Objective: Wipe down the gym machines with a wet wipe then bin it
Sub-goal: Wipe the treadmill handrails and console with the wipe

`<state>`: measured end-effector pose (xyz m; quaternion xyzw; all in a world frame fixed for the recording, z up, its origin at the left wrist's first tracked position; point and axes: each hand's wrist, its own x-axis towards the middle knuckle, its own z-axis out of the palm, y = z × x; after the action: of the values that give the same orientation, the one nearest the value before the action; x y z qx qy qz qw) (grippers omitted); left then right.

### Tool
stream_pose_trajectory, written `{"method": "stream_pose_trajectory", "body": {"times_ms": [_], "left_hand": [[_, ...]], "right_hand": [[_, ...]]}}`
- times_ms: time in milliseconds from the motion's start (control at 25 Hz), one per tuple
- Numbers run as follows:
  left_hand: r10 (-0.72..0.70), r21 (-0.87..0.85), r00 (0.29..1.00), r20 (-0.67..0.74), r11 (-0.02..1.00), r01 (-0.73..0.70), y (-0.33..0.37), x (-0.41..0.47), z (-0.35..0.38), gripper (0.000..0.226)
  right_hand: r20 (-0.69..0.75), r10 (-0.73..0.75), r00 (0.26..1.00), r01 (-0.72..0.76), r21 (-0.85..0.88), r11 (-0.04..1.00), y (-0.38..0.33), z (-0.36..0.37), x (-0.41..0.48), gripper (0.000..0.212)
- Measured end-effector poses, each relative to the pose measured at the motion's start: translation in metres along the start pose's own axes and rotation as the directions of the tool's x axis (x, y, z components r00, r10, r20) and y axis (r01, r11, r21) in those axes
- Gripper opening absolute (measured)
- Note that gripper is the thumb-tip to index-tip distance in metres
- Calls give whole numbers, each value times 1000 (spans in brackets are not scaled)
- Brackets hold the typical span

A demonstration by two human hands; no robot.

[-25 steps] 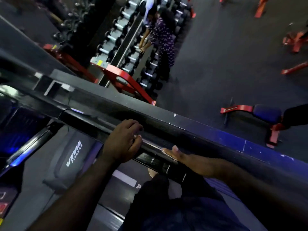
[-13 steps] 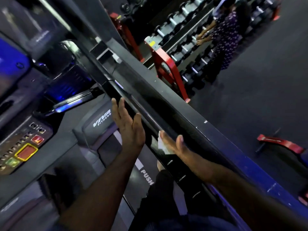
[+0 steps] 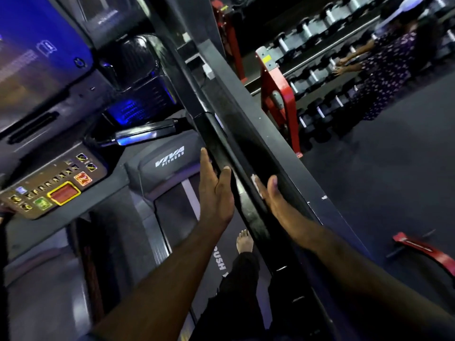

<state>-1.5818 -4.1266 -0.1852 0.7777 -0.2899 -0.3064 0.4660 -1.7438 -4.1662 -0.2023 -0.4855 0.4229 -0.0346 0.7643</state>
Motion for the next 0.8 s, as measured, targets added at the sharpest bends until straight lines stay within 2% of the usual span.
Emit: {"method": "stream_pose_trajectory", "body": {"times_ms": [40,160,240,440,560,720,800], "left_hand": [[-30,-31,1000,6,999,30,-4,3,1,81],[-79,7,996,41,997,79,3,6,-3,82],[-89,-19,995,44,996,90,-1,10,-7,82],[-74,-91,995,65,993,80,-8,26,-15,82],[-82,-104,993,86,990,91,-8,39,-25,82],[-89,-202,986,141,972,117,-20,54,-26,64],[-81,-206,982,171,972,116,-29,58,-24,71]], "right_hand": [[-13,-8,1000,8,14,1000,-10,2,7,116],[99,-41,994,39,29,999,-34,5,16,90],[117,-50,992,46,36,998,-38,5,23,85],[78,-60,995,57,34,998,-68,11,67,91],[93,-131,987,127,53,991,-71,13,77,97],[20,-96,995,95,45,995,-94,21,106,89],[21,-95,995,94,46,995,-99,23,105,89]]}}
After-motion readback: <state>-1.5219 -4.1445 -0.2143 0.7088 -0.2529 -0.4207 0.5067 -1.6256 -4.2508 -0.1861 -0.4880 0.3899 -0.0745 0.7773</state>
